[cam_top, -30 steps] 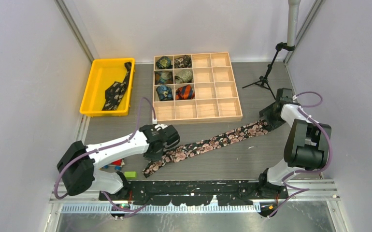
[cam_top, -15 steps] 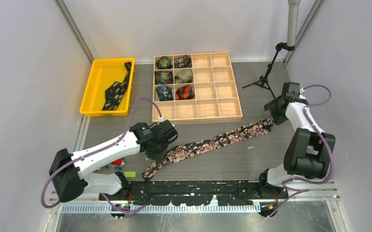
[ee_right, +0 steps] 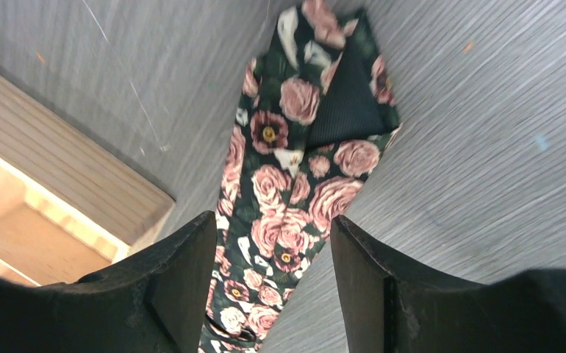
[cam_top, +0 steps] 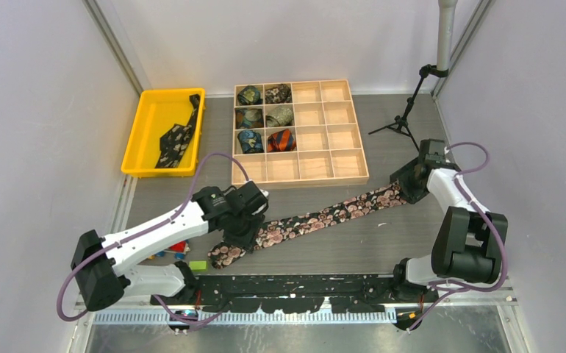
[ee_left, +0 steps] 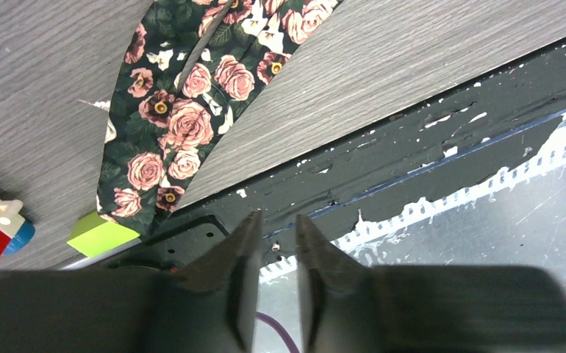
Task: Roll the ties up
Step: Flatten out the tie at the center of the board.
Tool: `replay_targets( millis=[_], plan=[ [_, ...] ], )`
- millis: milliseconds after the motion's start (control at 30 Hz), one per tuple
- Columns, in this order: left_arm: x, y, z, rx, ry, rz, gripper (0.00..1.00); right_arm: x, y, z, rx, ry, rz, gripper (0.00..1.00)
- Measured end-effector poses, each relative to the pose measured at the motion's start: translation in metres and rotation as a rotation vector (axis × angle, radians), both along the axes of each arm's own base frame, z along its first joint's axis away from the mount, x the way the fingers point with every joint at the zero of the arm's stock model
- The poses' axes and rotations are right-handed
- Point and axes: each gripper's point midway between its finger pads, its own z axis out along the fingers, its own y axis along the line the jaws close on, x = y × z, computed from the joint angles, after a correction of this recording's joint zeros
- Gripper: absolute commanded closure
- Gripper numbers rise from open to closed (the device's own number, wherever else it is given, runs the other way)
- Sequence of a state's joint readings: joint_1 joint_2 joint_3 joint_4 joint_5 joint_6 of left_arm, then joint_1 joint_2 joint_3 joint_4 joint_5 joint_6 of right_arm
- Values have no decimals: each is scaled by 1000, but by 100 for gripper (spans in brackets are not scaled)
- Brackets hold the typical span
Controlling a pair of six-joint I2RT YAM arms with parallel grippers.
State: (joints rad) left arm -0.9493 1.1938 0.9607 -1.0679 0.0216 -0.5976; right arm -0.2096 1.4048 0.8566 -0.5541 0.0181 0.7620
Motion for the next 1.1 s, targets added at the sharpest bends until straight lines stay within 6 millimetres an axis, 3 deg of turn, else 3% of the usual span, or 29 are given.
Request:
replay_targets(
  millis=[133, 233, 467, 667, 933, 1100],
  plan=[
    [8, -11, -6, -13, -10, 8, 72, -9, 25, -12, 26, 31, 68, 37],
    [16, -22, -20, 3, 3, 12, 78, -8, 32, -13, 35, 26, 92, 37],
    [29, -27, -68, 76, 6, 25, 85, -6, 31, -28, 36, 63, 95, 38],
    [35, -23, -96, 129, -10, 40, 91, -2, 24, -39, 16, 97, 80, 38],
    [37, -26, -99, 143, -1, 16, 93, 4, 12, -39, 21, 80, 24, 38],
    [43, -42, -98, 134, 15, -21, 95, 7, -9, -39, 6, 71, -48, 38]
  ],
)
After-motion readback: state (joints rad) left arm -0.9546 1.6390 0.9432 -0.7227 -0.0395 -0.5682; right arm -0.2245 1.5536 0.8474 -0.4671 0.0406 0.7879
